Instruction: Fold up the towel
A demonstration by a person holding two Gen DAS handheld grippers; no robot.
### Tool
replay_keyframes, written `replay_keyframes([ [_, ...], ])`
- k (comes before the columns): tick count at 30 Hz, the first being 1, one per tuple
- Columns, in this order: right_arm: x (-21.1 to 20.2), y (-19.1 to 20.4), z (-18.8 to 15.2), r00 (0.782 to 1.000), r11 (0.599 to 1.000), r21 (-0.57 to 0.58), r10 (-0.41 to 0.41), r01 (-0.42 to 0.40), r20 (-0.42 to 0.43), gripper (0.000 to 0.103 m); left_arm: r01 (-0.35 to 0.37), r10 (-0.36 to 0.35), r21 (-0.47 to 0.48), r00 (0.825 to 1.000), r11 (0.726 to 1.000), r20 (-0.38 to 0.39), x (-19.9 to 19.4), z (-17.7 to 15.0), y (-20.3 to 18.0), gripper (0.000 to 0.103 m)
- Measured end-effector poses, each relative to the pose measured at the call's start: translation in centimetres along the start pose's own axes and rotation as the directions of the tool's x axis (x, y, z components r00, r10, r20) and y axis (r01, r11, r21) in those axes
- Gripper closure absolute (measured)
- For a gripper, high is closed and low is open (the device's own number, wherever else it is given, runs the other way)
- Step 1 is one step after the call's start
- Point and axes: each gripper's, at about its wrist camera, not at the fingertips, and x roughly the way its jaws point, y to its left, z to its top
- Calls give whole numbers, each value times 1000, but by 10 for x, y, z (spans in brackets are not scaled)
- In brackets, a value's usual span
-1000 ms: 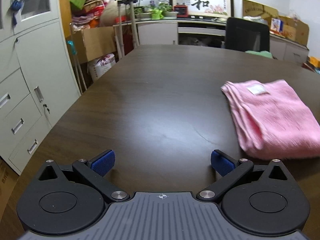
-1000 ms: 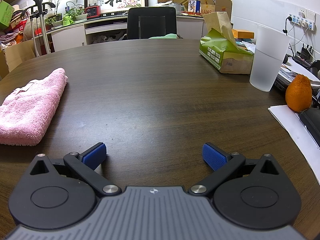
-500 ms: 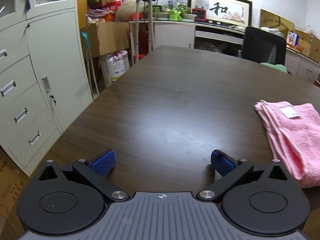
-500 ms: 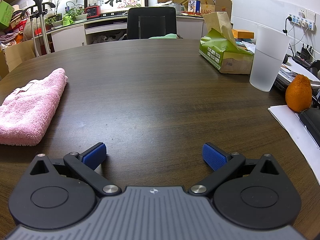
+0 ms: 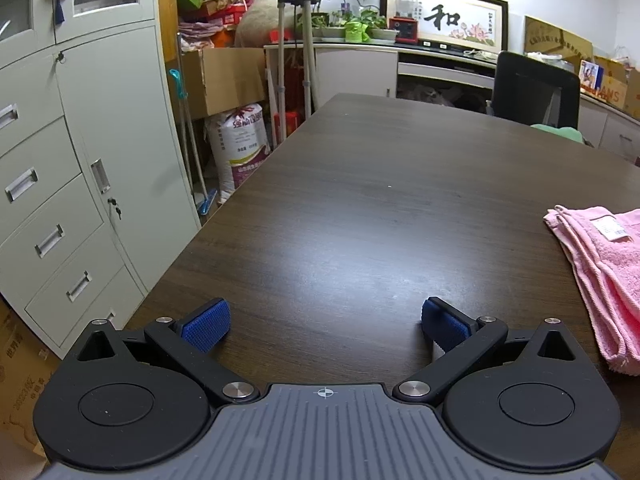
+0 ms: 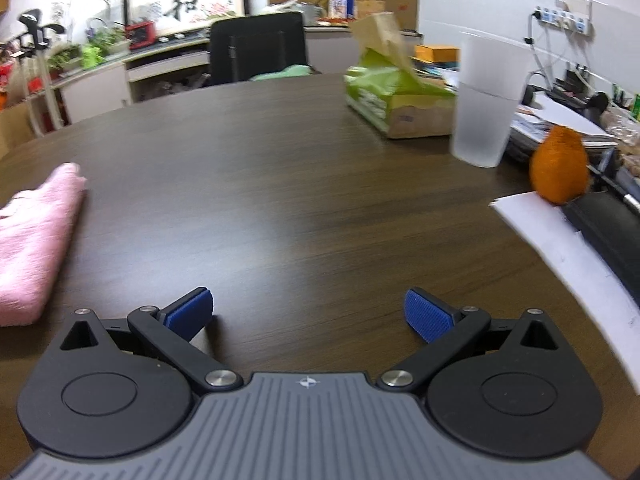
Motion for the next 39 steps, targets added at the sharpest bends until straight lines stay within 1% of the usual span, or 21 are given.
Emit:
replay_keyframes([
  [5, 15, -33, 10, 999, 999, 24, -36, 36, -14, 0, 4, -4, -2, 1000, 1000, 1, 1, 1, 2, 0],
  [7, 20, -43, 13, 999, 999, 18, -33, 33, -15, 0, 5, -5, -2, 1000, 1000, 1, 2, 1, 3, 0],
  [13, 34, -67, 19, 1000, 999, -26, 22, -22, 8, 0, 5, -5, -1, 1000, 1000, 1, 3, 2, 5, 0],
  [19, 39, -73, 23, 998, 996, -62, 66, -65, 9, 0, 20, -20, 14, 1000, 1000, 1, 4, 3, 7, 0],
  [25, 39, -73, 23, 998, 996, -63, 69, -68, 7, 0, 41, -41, 33, 999, 999, 0, 6, 3, 10, 0],
  [39, 39, -73, 23, 998, 996, -63, 69, -68, 8, 0, 14, -13, 13, 1000, 1000, 0, 6, 5, 11, 0],
])
